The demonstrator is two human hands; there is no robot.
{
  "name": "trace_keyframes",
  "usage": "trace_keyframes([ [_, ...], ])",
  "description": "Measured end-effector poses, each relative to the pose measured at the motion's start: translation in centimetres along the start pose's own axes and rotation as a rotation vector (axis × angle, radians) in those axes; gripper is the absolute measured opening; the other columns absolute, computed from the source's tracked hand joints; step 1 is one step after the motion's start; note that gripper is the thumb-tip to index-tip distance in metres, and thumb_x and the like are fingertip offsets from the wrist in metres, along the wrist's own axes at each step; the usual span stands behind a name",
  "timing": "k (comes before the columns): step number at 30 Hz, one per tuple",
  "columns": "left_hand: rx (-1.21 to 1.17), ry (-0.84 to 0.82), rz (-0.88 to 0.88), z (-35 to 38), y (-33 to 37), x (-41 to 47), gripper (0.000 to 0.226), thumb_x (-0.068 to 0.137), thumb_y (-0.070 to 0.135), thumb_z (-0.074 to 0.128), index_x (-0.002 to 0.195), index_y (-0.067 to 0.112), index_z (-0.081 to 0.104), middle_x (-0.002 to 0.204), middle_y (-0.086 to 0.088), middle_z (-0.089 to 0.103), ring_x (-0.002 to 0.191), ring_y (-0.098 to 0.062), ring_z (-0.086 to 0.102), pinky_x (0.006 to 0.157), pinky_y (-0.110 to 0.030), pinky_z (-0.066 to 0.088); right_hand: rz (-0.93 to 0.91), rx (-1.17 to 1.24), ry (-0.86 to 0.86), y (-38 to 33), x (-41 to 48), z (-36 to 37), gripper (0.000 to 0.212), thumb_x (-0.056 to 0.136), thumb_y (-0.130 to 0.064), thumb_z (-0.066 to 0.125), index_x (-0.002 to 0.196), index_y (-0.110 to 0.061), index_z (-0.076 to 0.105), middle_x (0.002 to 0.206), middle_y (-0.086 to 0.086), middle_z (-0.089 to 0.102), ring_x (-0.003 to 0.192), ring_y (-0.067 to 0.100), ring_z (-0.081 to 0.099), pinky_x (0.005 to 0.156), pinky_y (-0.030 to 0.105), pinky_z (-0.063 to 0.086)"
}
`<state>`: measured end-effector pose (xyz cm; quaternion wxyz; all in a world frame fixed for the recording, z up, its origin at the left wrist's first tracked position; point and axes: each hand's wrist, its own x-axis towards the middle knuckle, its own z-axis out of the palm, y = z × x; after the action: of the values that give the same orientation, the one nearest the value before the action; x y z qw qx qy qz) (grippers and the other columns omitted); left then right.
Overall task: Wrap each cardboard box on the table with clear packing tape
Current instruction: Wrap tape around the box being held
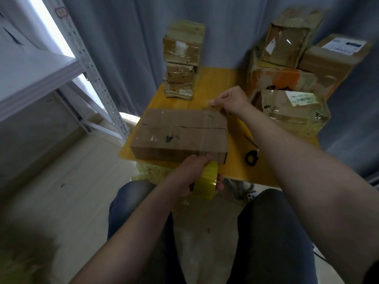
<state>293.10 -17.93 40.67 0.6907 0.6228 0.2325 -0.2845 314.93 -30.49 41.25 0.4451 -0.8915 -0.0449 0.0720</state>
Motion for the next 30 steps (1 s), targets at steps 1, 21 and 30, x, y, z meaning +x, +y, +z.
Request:
trace_keyframes([
  [1,-0.011,-0.007,-0.005,0.0,-0.1,0.1,0.04,0.109,0.034,0.044,0.131,0.0,0.048,0.075,-0.018,0.074,0.064,-0.029,0.073,0.063,-0.04,0.062,0.007,0.0,-0.007,0.2,0.1,0.2,0.016,0.084,-0.033,0.085,0.089,-0.018,0.082,0.088,-0.005,0.075,0.088,0.008,0.066,0.095,0.035,0.054],
  [21,-0.081,-0.036,-0.06,-0.3,-0.2,1.3,0.04,0.107,0.033,0.046,0.111,-0.003,0.062,0.075,-0.015,0.071,0.063,-0.03,0.067,0.058,-0.039,0.059,-0.37,-0.619,0.005,-0.5,-8.7,2.6,0.061,0.107,-0.043,0.044,0.16,-0.014,0.03,0.166,0.007,0.028,0.153,0.028,0.023,0.126,0.045,0.021],
  [30,-0.045,-0.024,-0.057,-0.5,-0.6,1.7,0.042,0.109,0.036,0.042,0.116,-0.002,0.058,0.077,-0.016,0.072,0.065,-0.032,0.068,0.059,-0.038,0.059,-0.21,-0.786,-0.219,0.8,-6.3,4.7,0.077,0.106,-0.064,0.02,0.165,-0.016,0.009,0.174,0.001,0.004,0.16,0.02,0.001,0.128,0.052,-0.003],
])
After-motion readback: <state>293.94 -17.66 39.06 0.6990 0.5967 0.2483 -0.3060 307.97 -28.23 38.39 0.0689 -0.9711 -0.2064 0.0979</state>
